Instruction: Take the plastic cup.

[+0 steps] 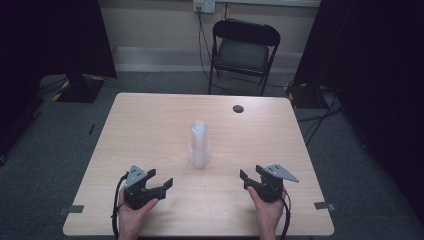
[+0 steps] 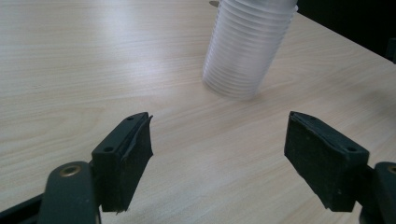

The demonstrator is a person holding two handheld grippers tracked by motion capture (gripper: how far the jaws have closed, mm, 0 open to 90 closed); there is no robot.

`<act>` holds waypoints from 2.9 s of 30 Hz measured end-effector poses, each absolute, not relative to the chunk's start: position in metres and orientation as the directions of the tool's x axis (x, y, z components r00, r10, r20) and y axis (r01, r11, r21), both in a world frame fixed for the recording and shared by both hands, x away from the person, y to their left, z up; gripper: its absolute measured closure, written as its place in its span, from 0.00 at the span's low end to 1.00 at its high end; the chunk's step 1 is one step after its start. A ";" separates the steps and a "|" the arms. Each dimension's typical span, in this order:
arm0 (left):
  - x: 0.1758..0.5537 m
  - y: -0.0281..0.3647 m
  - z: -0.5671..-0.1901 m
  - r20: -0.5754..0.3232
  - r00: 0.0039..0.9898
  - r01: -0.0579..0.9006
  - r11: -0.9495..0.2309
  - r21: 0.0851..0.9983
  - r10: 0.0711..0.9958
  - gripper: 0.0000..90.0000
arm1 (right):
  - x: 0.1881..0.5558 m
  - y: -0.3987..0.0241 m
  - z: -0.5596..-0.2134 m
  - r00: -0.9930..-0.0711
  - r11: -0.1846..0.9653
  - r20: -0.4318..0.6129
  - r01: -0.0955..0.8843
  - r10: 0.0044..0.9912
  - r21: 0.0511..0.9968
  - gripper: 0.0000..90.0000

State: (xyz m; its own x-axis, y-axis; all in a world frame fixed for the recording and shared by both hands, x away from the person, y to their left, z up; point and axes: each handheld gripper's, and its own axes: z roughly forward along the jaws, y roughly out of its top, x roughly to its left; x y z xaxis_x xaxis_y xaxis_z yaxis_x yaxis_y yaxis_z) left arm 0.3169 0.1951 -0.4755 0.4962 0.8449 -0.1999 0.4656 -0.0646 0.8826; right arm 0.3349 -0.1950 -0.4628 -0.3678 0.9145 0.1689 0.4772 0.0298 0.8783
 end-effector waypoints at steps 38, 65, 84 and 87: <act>0.332 0.183 -0.448 -0.188 0.558 0.416 -0.076 0.906 0.809 0.25 | 0.323 -0.177 -0.459 -0.424 0.080 0.129 0.441 0.896 0.894 0.39; 0.370 0.147 -0.397 -0.122 0.623 0.334 -0.122 0.935 0.773 0.25 | 0.319 -0.172 -0.457 -0.448 0.090 0.125 0.429 0.885 0.899 0.40; 0.405 0.122 -0.387 -0.088 0.653 0.312 -0.161 0.936 0.752 0.19 | 0.320 -0.171 -0.457 -0.459 0.092 0.129 0.429 0.879 0.899 0.40; 0.409 0.120 -0.385 -0.081 0.649 0.307 -0.163 0.938 0.757 0.20 | 0.320 -0.171 -0.457 -0.459 0.091 0.129 0.428 0.879 0.899 0.40</act>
